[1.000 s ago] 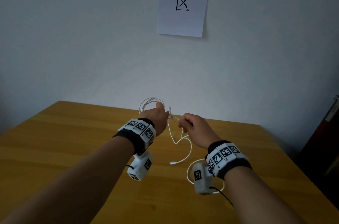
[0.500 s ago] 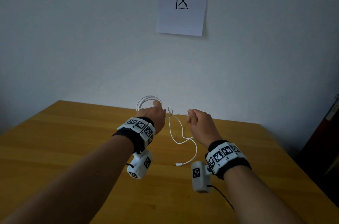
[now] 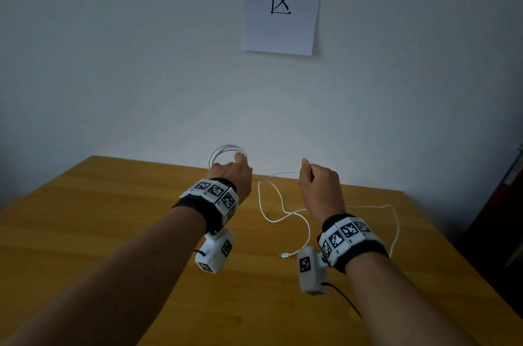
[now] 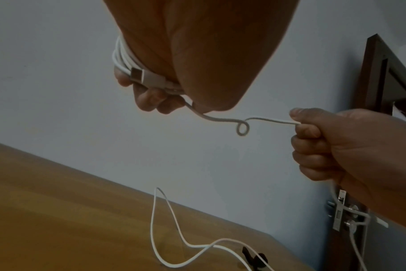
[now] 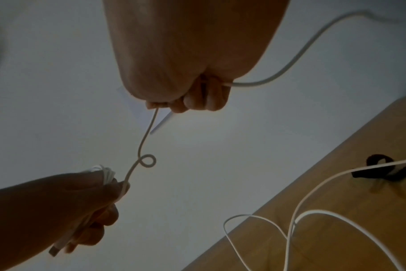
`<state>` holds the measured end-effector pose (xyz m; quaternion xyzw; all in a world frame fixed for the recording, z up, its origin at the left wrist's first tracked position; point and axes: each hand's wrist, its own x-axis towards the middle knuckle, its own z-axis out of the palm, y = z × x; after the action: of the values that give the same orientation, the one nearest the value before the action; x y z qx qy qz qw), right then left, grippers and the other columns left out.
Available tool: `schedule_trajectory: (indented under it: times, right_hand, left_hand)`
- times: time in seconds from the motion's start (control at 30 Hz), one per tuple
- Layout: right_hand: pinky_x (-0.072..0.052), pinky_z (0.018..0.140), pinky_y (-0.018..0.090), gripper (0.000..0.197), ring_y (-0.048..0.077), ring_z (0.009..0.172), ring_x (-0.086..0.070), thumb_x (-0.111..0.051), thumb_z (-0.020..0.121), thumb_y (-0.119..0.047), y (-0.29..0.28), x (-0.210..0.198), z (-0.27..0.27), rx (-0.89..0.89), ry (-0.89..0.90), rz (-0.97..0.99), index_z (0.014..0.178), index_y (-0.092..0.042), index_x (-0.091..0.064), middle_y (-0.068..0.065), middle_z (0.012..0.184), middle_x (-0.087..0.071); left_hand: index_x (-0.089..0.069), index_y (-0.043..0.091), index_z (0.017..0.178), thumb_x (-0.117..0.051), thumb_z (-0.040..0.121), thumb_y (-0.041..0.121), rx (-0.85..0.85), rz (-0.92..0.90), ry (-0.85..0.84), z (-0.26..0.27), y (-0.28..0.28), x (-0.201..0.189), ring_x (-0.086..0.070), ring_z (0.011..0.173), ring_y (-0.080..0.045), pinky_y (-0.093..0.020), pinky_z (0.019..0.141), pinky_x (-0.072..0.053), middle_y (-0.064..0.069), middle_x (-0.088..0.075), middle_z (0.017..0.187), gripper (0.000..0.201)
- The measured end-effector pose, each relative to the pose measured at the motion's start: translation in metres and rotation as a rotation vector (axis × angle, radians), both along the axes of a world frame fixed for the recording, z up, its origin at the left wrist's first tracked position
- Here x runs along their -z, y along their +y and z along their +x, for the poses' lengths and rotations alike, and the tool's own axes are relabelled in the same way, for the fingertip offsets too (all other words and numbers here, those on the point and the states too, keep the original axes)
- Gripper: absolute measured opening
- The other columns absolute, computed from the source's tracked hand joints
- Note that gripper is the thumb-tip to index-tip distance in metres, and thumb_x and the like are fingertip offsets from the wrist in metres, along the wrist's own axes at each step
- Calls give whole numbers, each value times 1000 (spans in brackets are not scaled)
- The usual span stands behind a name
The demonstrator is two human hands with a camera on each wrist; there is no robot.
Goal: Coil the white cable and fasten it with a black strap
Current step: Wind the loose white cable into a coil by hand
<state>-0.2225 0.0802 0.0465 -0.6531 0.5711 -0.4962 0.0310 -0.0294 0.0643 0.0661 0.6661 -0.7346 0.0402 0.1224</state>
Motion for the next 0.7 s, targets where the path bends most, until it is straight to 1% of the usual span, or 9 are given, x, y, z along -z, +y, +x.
schedule_trajectory:
  times: [0.07, 0.2, 0.23, 0.3, 0.37, 0.43, 0.53, 0.6, 0.7]
  right_hand:
    - [-27, 47, 30, 59, 19, 43, -35, -42, 107, -30, -2, 0, -3, 68, 9, -14, 55, -3, -43, 14, 47, -47]
    - [-25, 49, 27, 61, 19, 43, -34, -40, 107, -33, -1, -5, -13, 200, 51, 91, 50, -13, -38, 1, 45, -38]
    - [-27, 50, 28, 62, 21, 46, -38, -39, 108, -34, -1, -5, -14, 211, 85, 149, 49, -13, -38, 1, 46, -39]
    - [-33, 54, 30, 63, 24, 52, -47, -34, 108, -39, -2, -4, -15, 210, 163, 260, 51, -13, -42, 2, 51, -46]
    - [-42, 57, 30, 63, 25, 57, -56, -31, 107, -42, -3, -1, -15, 208, 211, 315, 56, -12, -52, 3, 58, -58]
    - [-54, 67, 34, 63, 24, 67, -67, -29, 107, -46, -4, 2, -15, 189, 260, 316, 71, -12, -67, 2, 73, -72]
    - [-58, 79, 39, 57, 24, 82, -71, -30, 108, -43, -4, 5, -11, 126, 316, 233, 95, -11, -75, 4, 92, -78]
    - [-56, 83, 38, 51, 24, 89, -71, -34, 108, -38, -3, 4, -6, 52, 274, 168, 99, -9, -75, 6, 98, -78]
    - [-51, 84, 28, 48, 14, 95, -69, -35, 108, -40, 6, -3, 8, -121, 23, 205, 107, -13, -75, -1, 103, -77]
  left_hand:
    - [-33, 2, 130, -20, 102, 34, -16, 7, 16, 4, -1, 1, -59, 79, -28, -39, 77, -40, -8, -70, 94, 44]
    - [-33, 3, 125, -21, 102, 35, -42, 67, 134, 10, 0, 0, -60, 81, -31, -40, 77, -40, -8, -66, 85, 41]
    - [-33, 3, 125, -23, 103, 34, -42, 94, 168, 8, 1, -1, -61, 85, -33, -41, 78, -42, -10, -66, 88, 41]
    - [-33, 0, 129, -27, 102, 34, -35, 119, 238, 4, -1, -2, -63, 96, -37, -44, 83, -47, -17, -67, 104, 44]
    - [-36, -1, 129, -31, 100, 36, -25, 183, 397, 3, -7, 1, -61, 100, -35, -41, 84, -46, -19, -63, 112, 48]
    - [-45, 0, 114, -33, 101, 36, -10, 267, 530, 4, -15, 4, -55, 90, -27, -34, 76, -41, -14, -58, 98, 40]
    - [-41, 6, 86, -33, 100, 39, 63, 376, 677, 3, -19, 7, -45, 56, -22, -28, 54, -36, -6, -44, 64, 37]
    - [-39, 8, 75, -34, 101, 38, 100, 360, 721, 1, -19, 7, -43, 48, -20, -24, 44, -32, -8, -46, 63, 39]
    - [-40, 10, 76, -34, 99, 38, 114, 339, 745, -5, -17, 5, -44, 51, -22, -26, 46, -33, -10, -48, 67, 37]
